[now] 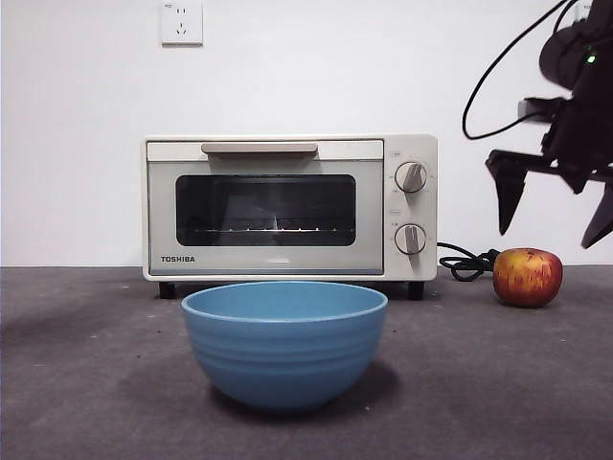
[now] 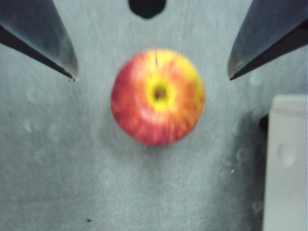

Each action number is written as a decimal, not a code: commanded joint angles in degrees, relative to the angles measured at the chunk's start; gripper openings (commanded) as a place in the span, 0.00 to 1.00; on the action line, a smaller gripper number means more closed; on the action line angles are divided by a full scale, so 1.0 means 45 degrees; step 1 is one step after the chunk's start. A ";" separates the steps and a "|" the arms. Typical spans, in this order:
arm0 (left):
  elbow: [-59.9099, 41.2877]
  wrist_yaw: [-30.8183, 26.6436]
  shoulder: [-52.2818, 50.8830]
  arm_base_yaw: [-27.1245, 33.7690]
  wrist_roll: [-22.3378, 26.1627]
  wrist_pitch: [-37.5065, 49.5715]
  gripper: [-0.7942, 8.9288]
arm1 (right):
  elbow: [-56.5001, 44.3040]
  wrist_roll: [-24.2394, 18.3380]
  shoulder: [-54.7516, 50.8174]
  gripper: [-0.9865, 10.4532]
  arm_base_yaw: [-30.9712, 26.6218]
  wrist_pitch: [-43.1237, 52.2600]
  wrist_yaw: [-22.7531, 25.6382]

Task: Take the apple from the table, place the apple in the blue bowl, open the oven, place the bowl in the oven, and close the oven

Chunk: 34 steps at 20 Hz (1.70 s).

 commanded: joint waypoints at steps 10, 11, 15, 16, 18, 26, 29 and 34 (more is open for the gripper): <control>0.0010 0.0015 0.0005 -0.0461 0.0131 -0.0078 0.08 | 0.1107 0.0393 0.2220 0.48 0.0019 -0.0219 -0.0199; 0.0010 -0.0019 0.0005 -0.0461 0.0131 -0.0068 0.08 | 0.1112 0.0427 0.2220 0.34 0.0019 -0.0107 -0.0199; 0.0010 -0.0063 0.0024 -0.0461 0.0131 -0.0228 0.08 | 0.1112 0.0491 0.2215 0.08 0.0015 -0.0253 -0.0379; 0.0010 -0.0063 0.0049 -0.0461 0.0136 -0.0267 0.08 | 0.1112 0.0432 0.2132 0.08 0.0015 -0.0423 -0.0384; 0.0010 -0.0058 0.0053 -0.0461 0.0136 -0.0316 0.08 | 0.1112 0.0301 0.1666 0.08 0.0015 -0.1025 -0.0330; 0.0010 -0.0053 0.0053 -0.0461 0.0136 -0.0355 0.08 | 0.1103 -0.1103 -0.2477 0.08 0.0981 -0.5809 -0.0962; 0.0010 -0.0053 0.0053 -0.0466 0.0136 -0.0355 0.08 | 0.1098 -0.1234 -0.3963 0.08 0.2225 -0.6844 -0.0962; 0.0010 -0.0053 0.0053 -0.0466 0.0141 -0.0355 0.08 | 0.1098 -0.0821 -0.5066 0.09 0.4930 -0.7363 -0.0981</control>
